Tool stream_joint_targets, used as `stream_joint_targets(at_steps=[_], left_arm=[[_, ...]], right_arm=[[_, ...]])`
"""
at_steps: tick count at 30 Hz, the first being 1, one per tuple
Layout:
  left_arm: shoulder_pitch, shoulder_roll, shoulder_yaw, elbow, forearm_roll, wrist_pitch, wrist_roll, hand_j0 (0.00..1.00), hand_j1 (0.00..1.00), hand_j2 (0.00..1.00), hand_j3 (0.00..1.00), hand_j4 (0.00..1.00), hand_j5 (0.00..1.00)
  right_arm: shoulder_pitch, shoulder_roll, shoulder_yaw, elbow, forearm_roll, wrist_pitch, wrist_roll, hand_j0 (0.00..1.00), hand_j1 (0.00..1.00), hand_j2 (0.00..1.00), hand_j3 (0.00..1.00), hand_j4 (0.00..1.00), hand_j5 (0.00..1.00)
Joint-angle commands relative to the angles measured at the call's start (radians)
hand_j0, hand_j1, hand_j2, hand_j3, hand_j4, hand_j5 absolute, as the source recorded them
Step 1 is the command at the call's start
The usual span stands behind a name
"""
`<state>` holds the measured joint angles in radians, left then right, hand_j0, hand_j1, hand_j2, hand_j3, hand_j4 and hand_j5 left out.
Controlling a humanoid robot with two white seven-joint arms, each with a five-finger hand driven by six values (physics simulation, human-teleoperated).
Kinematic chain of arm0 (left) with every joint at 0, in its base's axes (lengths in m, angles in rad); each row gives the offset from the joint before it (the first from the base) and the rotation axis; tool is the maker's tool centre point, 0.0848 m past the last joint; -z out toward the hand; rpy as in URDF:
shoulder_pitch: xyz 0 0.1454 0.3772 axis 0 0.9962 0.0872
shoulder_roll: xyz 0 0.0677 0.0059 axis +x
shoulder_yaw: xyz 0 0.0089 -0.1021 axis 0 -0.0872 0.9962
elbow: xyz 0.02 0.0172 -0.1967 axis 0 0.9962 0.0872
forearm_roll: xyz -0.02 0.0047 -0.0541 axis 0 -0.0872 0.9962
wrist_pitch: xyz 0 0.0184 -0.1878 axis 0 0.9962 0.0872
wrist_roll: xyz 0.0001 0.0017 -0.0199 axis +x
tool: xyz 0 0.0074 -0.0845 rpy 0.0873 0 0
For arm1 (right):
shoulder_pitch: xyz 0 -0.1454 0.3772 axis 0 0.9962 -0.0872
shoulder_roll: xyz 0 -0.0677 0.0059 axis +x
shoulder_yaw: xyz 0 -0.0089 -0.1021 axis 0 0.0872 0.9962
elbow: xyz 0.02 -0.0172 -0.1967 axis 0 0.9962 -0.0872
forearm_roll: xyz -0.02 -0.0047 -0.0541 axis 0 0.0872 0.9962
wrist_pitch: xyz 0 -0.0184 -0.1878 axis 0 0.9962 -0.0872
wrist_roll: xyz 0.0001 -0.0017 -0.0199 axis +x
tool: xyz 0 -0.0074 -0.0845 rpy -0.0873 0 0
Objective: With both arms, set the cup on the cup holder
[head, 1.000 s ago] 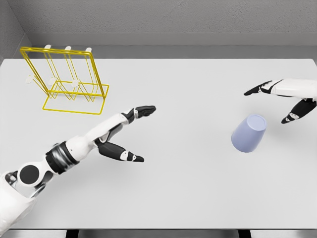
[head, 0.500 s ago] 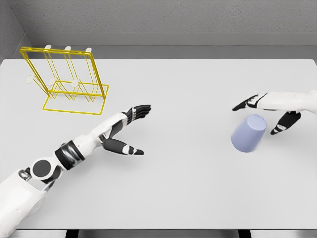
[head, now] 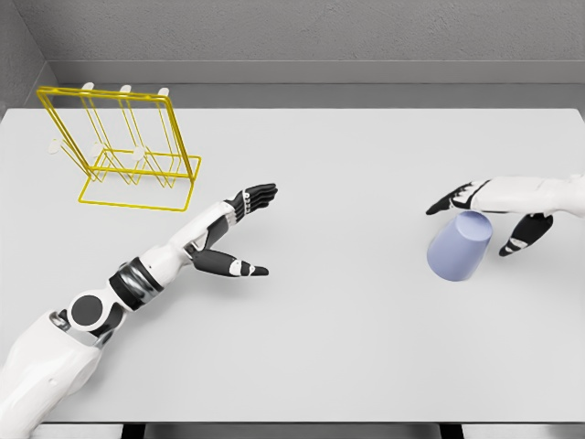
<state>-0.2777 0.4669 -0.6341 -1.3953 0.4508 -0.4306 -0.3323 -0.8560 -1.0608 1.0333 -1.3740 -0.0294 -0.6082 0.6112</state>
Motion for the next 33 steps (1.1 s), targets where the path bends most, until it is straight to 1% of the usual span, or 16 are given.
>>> stream_joint_targets(at_steps=[1,4,12,26,33], left_arm=[[0.0,-0.001,-0.001,-0.001,0.048,0.0,-0.002,1.0,1.0,1.0,1.0,1.0,1.0],[0.0,-0.001,-0.001,-0.001,0.049,0.0,-0.002,1.0,1.0,1.0,1.0,1.0,1.0],[0.002,-0.01,-0.001,0.004,0.039,0.0,-0.002,1.0,1.0,1.0,1.0,1.0,1.0],[0.005,-0.008,-0.001,0.004,0.034,-0.004,-0.004,1.0,1.0,1.0,1.0,1.0,1.0],[0.005,-0.008,-0.001,0.004,0.034,-0.005,-0.004,1.0,1.0,1.0,1.0,1.0,1.0]], right_arm=[[0.0,-0.01,-0.001,-0.023,-0.006,0.002,0.0,1.0,1.0,1.0,1.0,1.0,1.0],[0.0,-0.027,-0.001,-0.048,-0.004,0.002,0.0,1.0,1.0,1.0,1.0,1.0,1.0],[0.002,-0.036,0.001,-0.096,-0.004,-0.003,0.0,1.0,1.0,1.0,1.0,1.0,1.0],[0.012,-0.024,0.004,-0.08,0.005,-0.003,0.0,1.0,1.0,1.0,1.0,1.0,1.0],[0.009,-0.022,0.004,-0.08,0.039,0.002,0.0,1.0,1.0,1.0,1.0,1.0,1.0]])
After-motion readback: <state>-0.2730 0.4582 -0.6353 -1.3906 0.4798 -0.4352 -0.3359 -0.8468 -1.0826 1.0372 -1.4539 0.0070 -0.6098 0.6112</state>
